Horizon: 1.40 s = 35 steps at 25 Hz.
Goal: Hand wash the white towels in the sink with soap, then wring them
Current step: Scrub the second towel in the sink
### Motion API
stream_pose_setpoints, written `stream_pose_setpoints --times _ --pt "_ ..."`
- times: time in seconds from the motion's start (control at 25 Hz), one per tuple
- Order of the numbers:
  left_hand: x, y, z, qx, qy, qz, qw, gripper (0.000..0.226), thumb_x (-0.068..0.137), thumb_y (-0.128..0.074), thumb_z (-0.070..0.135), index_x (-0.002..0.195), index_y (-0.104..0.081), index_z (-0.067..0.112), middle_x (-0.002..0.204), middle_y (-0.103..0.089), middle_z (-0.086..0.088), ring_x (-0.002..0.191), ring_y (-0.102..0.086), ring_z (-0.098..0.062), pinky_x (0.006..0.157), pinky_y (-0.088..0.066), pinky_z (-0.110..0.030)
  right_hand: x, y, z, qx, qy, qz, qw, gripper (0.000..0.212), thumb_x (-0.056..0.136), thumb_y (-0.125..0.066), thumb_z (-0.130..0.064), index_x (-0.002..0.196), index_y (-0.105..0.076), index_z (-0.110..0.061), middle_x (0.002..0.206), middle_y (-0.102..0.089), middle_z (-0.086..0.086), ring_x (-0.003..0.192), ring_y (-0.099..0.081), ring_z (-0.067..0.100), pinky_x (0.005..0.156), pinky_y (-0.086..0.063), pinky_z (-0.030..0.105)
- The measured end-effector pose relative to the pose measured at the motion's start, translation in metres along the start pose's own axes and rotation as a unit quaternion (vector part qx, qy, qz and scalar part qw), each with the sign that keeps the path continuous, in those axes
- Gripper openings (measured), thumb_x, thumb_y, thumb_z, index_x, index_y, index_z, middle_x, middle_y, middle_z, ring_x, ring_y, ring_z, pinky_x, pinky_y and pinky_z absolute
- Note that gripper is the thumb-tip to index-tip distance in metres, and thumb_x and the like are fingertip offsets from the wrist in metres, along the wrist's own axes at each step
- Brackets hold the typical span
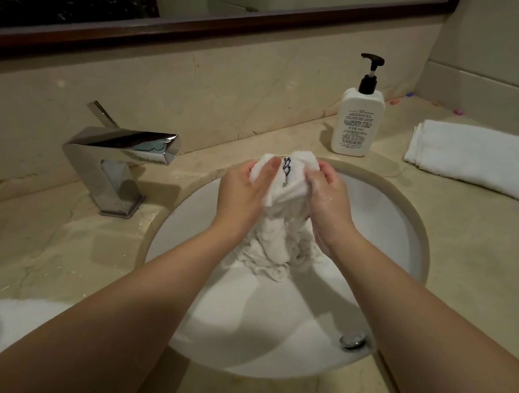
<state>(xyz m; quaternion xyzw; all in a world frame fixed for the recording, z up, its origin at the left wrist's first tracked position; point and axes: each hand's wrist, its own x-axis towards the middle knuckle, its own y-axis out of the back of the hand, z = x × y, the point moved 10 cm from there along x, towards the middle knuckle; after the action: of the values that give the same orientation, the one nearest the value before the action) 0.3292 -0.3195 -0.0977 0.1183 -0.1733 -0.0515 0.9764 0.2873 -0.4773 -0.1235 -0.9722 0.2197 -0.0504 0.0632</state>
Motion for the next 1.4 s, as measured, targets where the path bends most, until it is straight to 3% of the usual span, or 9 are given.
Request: stream_pose_setpoints --times 0.12,0.28,0.4,0.56,0.76,1.04,1.16,1.28,1.4 --pt "-0.002 0.016 0.014 0.05 -0.02 0.078 0.995 0.059 0.096 -0.059 0.056 0.055 -0.035 0.022 0.057 -0.039 0.006 0.057 -0.036 -0.009 0.057 -0.031 -0.024 -0.017 -0.008 -0.024 -0.079 0.087 0.019 0.993 0.032 0.102 -0.054 -0.032 0.077 -0.059 -0.013 0.067 -0.056 -0.002 0.065 -0.05 0.009 0.063 -0.044 0.034" --pt "-0.006 -0.005 -0.004 -0.142 0.123 0.027 0.982 0.055 0.099 -0.053 0.058 0.067 -0.049 0.012 0.065 -0.05 -0.007 0.061 -0.048 -0.018 0.063 -0.04 -0.03 -0.03 -0.017 -0.037 -0.151 0.125 0.06 0.979 0.056 0.102 -0.053 -0.041 0.056 -0.04 -0.011 0.051 -0.037 -0.005 0.051 -0.033 0.011 0.053 -0.031 0.031" --pt "-0.022 -0.03 -0.027 -0.16 0.234 0.003 0.959 0.057 0.097 -0.053 0.061 0.065 -0.05 0.014 0.06 -0.052 -0.002 0.058 -0.051 -0.018 0.061 -0.042 -0.03 -0.021 -0.005 -0.028 -0.208 0.057 0.122 0.969 0.061 0.104 -0.047 -0.039 0.049 -0.039 -0.014 0.049 -0.043 0.001 0.052 -0.042 0.02 0.059 -0.04 0.042" --pt "-0.032 -0.035 -0.058 -0.256 0.357 0.058 0.896 0.04 0.098 -0.058 0.049 0.077 -0.064 0.015 0.075 -0.068 -0.005 0.066 -0.066 -0.025 0.066 -0.05 -0.031 -0.017 -0.015 -0.014 -0.259 0.039 0.072 0.962 0.06 0.105 -0.042 -0.032 0.048 -0.042 -0.016 0.057 -0.054 0.011 0.067 -0.055 0.034 0.071 -0.043 0.044" --pt "-0.026 -0.029 -0.05 -0.213 0.307 0.06 0.926 0.04 0.101 -0.057 0.043 0.084 -0.063 0.007 0.078 -0.068 -0.01 0.074 -0.067 -0.027 0.069 -0.05 -0.034 -0.019 -0.012 -0.017 -0.25 0.056 0.094 0.962 0.061 0.105 -0.044 -0.03 0.046 -0.041 -0.015 0.05 -0.047 0.006 0.061 -0.049 0.03 0.065 -0.039 0.042" --pt "-0.024 -0.03 -0.035 -0.124 0.255 -0.023 0.959 0.055 0.1 -0.046 0.062 0.086 -0.064 0.011 0.081 -0.066 -0.006 0.077 -0.064 -0.021 0.073 -0.05 -0.031 -0.005 -0.002 -0.01 -0.242 0.013 0.012 0.97 0.053 0.101 -0.049 -0.046 0.061 -0.044 -0.012 0.057 -0.045 0.002 0.057 -0.043 0.018 0.059 -0.035 0.034" --pt "-0.013 -0.007 -0.035 -0.154 0.252 -0.032 0.955 0.048 0.091 -0.061 0.063 0.091 -0.064 0.016 0.083 -0.066 0.0 0.079 -0.062 -0.015 0.079 -0.052 -0.03 -0.01 -0.002 -0.007 -0.204 0.0 -0.014 0.979 0.047 0.099 -0.052 -0.049 0.065 -0.05 -0.016 0.055 -0.051 -0.009 0.06 -0.048 0.017 0.062 -0.042 0.031" --pt "-0.004 -0.006 -0.021 -0.174 0.192 -0.082 0.962 0.032 0.086 -0.08 0.033 0.104 -0.069 0.01 0.101 -0.077 -0.011 0.089 -0.073 -0.026 0.09 -0.058 -0.044 -0.011 -0.003 -0.004 -0.17 -0.037 -0.037 0.984 0.042 0.099 -0.046 -0.047 0.086 -0.069 -0.013 0.086 -0.071 0.002 0.082 -0.065 0.019 0.078 -0.055 0.03" --pt "-0.012 -0.014 -0.022 -0.156 0.191 -0.142 0.959 0.05 0.077 -0.087 0.028 0.115 -0.067 0.003 0.103 -0.077 -0.014 0.095 -0.075 -0.033 0.094 -0.058 -0.052 -0.015 -0.013 -0.004 -0.16 -0.071 -0.11 0.978 0.042 0.105 -0.038 -0.039 0.094 -0.073 -0.018 0.098 -0.073 -0.003 0.093 -0.065 0.011 0.08 -0.05 0.022"
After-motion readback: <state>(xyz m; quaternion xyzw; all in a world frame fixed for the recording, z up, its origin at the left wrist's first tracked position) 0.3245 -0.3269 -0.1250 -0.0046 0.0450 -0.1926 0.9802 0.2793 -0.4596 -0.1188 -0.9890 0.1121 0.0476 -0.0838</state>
